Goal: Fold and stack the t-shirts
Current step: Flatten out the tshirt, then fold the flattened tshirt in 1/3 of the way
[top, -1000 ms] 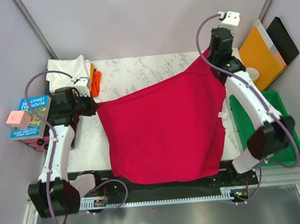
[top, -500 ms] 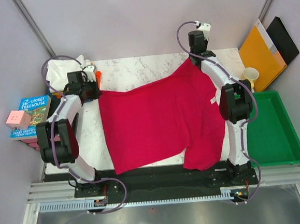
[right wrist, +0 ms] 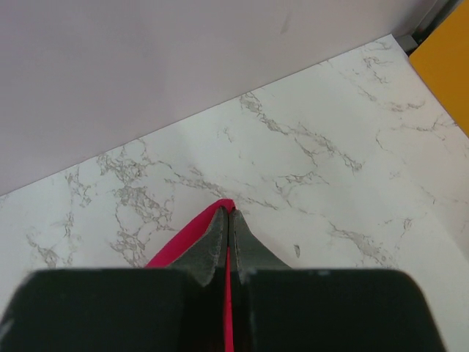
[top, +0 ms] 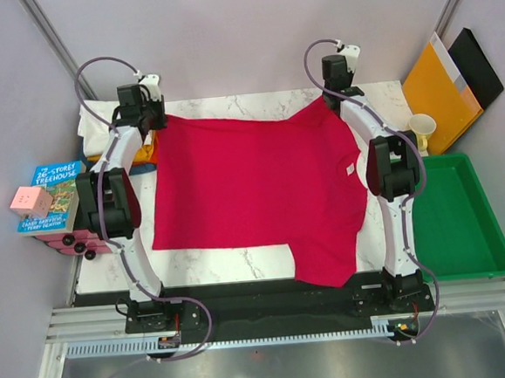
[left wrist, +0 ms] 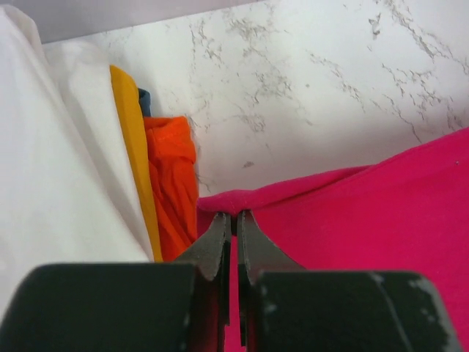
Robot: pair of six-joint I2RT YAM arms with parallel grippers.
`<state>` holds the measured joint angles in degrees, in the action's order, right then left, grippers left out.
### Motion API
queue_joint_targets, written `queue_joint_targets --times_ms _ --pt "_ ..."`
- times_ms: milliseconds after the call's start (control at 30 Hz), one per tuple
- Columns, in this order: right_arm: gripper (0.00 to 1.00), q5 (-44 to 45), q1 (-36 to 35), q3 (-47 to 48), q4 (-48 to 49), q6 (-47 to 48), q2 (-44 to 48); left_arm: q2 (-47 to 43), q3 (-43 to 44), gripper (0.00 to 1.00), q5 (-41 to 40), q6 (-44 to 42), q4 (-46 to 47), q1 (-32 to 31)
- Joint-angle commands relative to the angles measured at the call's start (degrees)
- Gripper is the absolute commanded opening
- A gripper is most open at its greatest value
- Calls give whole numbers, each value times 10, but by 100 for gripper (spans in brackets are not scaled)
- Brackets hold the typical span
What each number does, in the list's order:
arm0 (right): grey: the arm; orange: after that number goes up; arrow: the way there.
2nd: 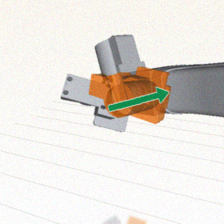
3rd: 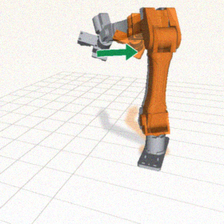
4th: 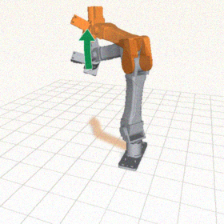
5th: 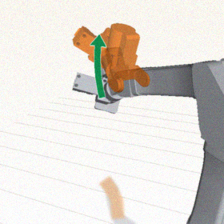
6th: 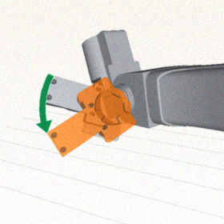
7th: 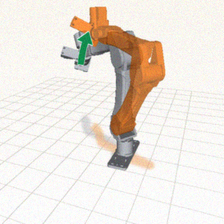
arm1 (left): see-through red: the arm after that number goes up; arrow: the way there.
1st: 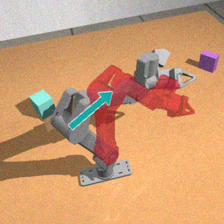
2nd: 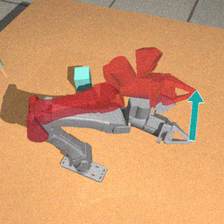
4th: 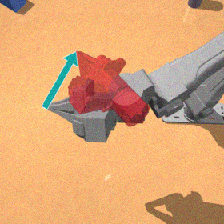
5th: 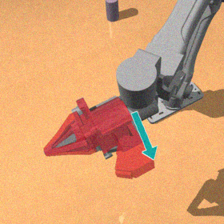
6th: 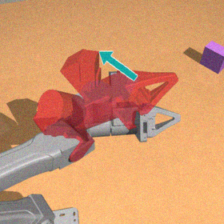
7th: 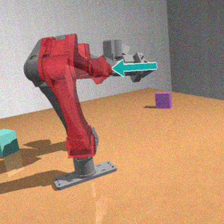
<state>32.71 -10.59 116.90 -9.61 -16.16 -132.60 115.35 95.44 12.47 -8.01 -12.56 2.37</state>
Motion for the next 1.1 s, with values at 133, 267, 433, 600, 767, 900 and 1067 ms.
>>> queue_joint_targets --times_ms 133,267,433,600,767,900,1067 --pt "0 -29 22 53 11 -23 -21 41 48 2 -30 -11 -5 -15" --pt "0 -43 22 61 9 -29 -17 40 41 2 -35 -9 -3 -17" --pt "0 -41 12 -3 19 -37 43 9 20 2 -33 4 -4 -18" --pt "0 -34 -7 -118 52 -47 122 -21 7 2 -33 5 -4 -17" --pt "0 -18 -6 -186 63 -58 181 -21 3 2 -39 -2 -5 -17" --pt "0 -16 -5 -199 63 -50 200 -23 -15 2 -44 -1 -3 -17" --pt "0 -24 -8 -245 63 -64 238 -46 -45 2 -45 4 6 -17"
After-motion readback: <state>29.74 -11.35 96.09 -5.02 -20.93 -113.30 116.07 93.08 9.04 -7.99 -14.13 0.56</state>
